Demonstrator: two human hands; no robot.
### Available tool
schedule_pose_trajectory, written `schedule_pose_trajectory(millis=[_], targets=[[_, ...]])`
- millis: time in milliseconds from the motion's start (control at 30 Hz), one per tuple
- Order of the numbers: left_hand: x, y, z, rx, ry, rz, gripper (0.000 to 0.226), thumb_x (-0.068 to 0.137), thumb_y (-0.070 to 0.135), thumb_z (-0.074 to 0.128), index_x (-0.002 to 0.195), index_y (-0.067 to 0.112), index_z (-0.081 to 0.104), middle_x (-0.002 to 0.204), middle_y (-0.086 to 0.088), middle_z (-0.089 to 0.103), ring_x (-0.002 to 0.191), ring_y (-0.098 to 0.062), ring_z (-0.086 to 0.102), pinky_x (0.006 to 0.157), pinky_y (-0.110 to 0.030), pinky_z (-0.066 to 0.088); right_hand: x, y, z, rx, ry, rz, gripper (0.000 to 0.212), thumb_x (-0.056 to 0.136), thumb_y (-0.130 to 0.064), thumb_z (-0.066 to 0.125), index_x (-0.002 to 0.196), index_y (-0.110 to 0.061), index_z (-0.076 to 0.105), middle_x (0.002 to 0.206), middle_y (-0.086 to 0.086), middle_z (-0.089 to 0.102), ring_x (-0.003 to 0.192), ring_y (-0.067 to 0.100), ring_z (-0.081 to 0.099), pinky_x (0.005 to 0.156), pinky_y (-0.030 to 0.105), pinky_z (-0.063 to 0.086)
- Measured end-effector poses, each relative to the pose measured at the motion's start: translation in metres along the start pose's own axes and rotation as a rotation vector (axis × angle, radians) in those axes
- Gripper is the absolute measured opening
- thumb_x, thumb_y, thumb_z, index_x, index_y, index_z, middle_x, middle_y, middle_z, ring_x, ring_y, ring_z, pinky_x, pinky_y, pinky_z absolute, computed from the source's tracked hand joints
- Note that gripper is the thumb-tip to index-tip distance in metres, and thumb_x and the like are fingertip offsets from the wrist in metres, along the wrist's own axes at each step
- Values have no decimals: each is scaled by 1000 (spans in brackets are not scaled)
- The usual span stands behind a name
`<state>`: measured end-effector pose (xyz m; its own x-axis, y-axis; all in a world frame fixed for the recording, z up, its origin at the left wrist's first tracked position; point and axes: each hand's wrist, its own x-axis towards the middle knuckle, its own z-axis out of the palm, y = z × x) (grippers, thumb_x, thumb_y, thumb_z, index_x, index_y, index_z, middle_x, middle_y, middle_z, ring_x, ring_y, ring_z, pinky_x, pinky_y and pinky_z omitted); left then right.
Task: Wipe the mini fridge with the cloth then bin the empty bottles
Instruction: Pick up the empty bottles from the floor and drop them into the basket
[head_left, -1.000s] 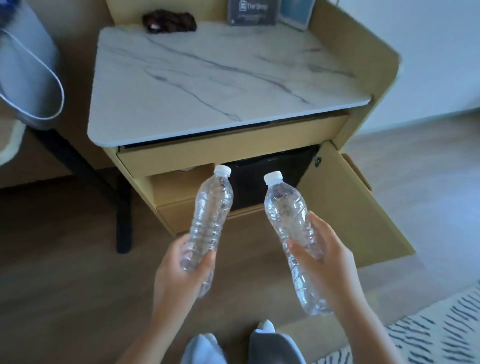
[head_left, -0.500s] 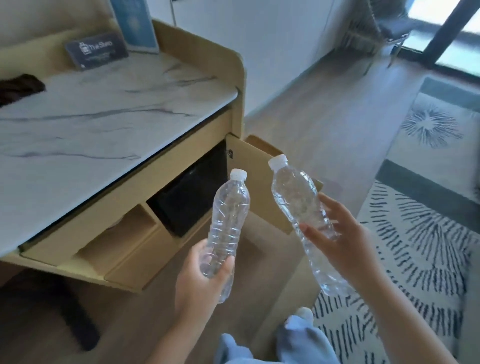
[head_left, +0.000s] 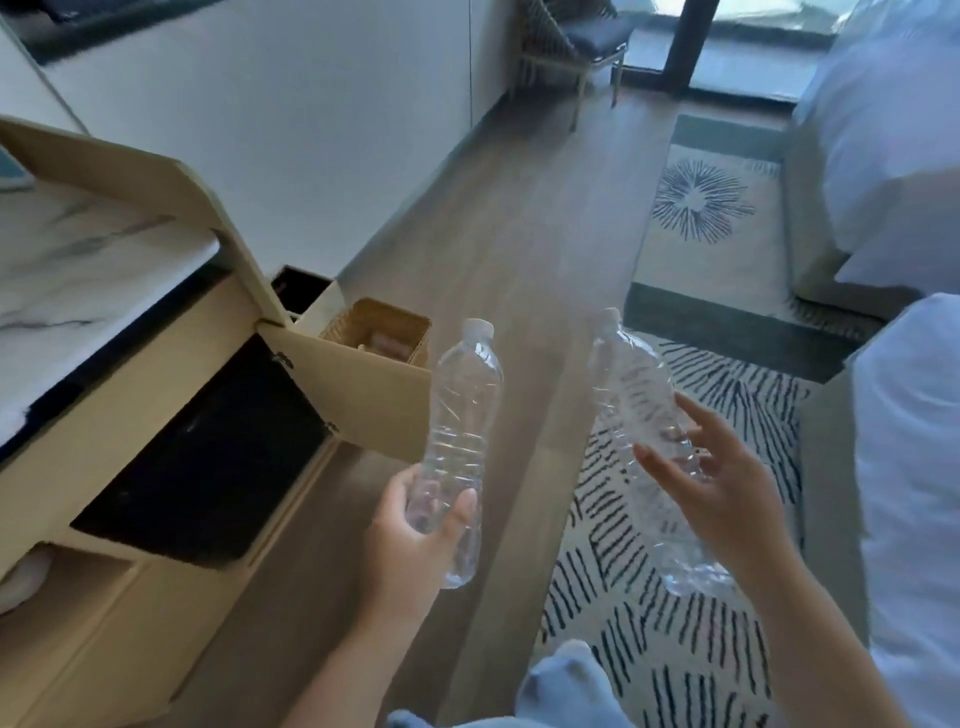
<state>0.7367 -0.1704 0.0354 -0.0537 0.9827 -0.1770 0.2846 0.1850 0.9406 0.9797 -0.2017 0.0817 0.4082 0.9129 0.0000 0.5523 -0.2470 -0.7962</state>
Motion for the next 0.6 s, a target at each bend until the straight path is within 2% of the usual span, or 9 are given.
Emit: schedule_pose_trajectory(millis=[67,133,233,367,400,500,600], targets=[[9,16,39,-25,-26,-47,40,70,37,75,103,25,56,92,3,69,82,-10,66,70,-28,53,16,23,-33,28,17,30,84,57,-59,58,134,-29,39,111,6,60,83,20,64,70,44,57],[18,31,73,-36,-62,-57,45,70,38,72,107,20,56,93,-2,69,83,-16,67,73,-36,55,31,43,-59,46,35,47,86,57,-59,58,135,-28,38,113,8,59,87,23,63,72,48,56],[27,48,113,17,-98,-11,59,60,53,68,109,23,55,93,4,68,84,-10,66,68,-28,53,51,68,-87,78,58,61,84,60,-55,58,135,-26,38,109,6,60,81,20,64,68,45,56],[45,67,152,63,-146,14,65,56,54,68,112,24,53,92,10,67,79,6,63,58,-11,45,71,94,-110,121,100,91,80,64,-49,60,135,-22,38,99,-1,60,74,10,63,57,28,56],[51,70,161,74,-157,20,65,56,54,68,112,25,52,92,11,66,79,8,62,58,-11,45,76,99,-114,131,108,101,79,64,-49,60,135,-22,38,98,-2,60,73,10,63,55,27,57],[71,76,185,114,-189,42,62,60,53,69,113,26,51,95,12,65,85,5,60,63,-15,44,94,116,-122,142,129,144,79,64,-51,59,135,-23,38,97,-3,60,70,17,64,57,35,57],[97,81,209,143,-201,46,59,61,58,73,109,33,51,95,14,65,89,2,60,66,-20,45,121,128,-126,154,145,184,81,62,-54,60,134,-26,38,96,-7,59,70,17,64,55,30,57]])
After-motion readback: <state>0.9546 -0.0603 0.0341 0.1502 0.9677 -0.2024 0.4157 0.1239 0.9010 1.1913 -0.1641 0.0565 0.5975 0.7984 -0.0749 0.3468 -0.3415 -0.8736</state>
